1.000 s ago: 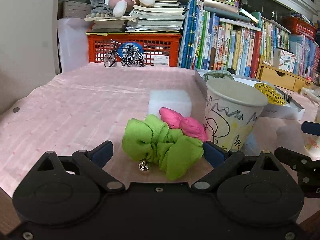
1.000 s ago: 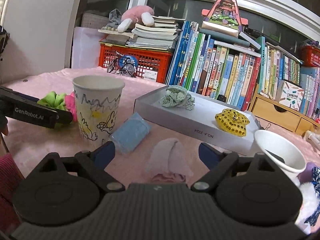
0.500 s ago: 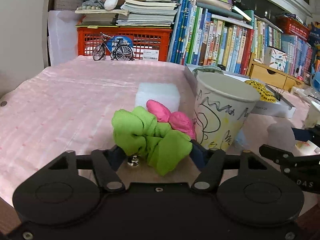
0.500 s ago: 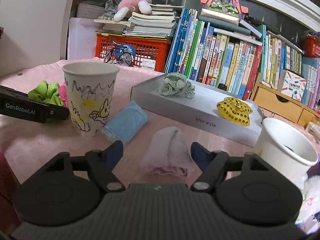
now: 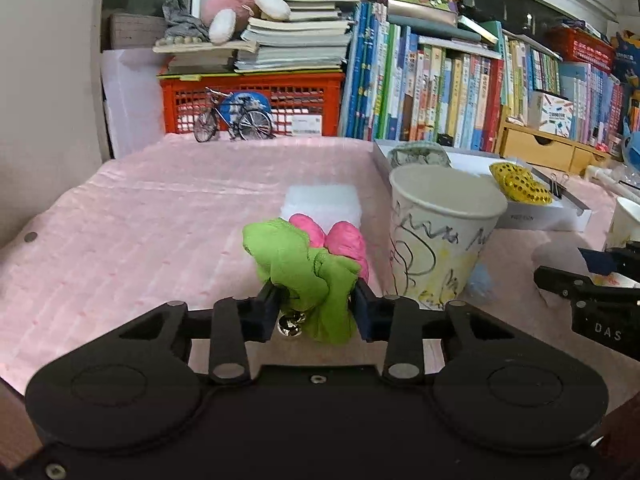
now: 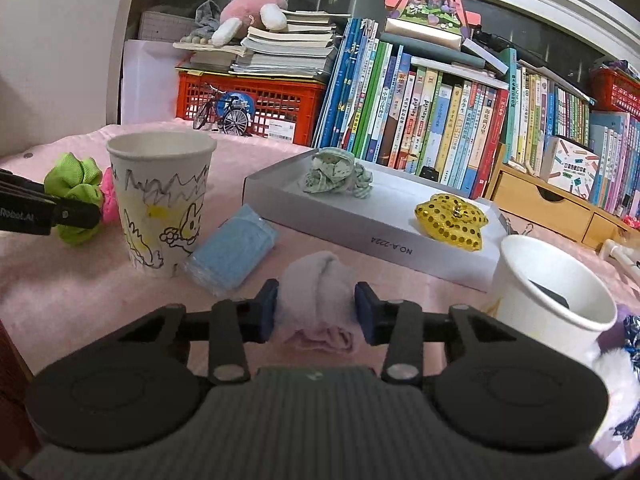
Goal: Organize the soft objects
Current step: 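Grasp the scrunchie with the left tool while the right tool grasps the pink sock, then carry the scrunchie with the left tool while the right tool carries the sock to the tray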
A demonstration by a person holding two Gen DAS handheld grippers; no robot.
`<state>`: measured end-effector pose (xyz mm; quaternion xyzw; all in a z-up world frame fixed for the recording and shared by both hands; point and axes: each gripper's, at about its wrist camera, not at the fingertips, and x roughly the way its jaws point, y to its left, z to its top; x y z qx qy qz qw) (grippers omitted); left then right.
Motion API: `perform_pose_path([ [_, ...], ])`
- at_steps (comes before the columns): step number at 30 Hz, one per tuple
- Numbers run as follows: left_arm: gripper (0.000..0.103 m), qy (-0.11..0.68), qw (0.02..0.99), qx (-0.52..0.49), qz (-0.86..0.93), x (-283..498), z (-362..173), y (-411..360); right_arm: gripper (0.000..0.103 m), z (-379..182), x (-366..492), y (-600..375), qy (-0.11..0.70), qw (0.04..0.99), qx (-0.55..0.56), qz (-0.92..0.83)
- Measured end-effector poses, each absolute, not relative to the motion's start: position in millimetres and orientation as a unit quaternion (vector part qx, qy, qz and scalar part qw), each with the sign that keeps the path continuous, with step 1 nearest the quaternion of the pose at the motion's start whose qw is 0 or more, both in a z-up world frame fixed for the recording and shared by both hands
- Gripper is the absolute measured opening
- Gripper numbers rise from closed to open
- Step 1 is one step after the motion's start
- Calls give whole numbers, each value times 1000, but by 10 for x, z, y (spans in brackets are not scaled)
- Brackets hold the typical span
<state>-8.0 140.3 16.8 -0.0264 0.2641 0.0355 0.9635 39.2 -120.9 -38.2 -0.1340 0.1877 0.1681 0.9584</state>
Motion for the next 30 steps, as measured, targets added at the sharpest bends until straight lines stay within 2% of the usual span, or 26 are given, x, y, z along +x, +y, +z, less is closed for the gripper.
perform_pose_path([
  [15, 34, 223, 974, -14, 28, -55, 783, 1375, 45, -50, 329, -1252, 150, 965, -113, 185],
  [22, 34, 200, 980, -4, -1, 119, 1221, 1265, 45, 243, 370, -1349, 138, 968, -92, 188],
  [30, 34, 212, 975, 0, -66, 529, 1607, 938, 45, 693, 683, -1659, 159, 968, -34, 191],
])
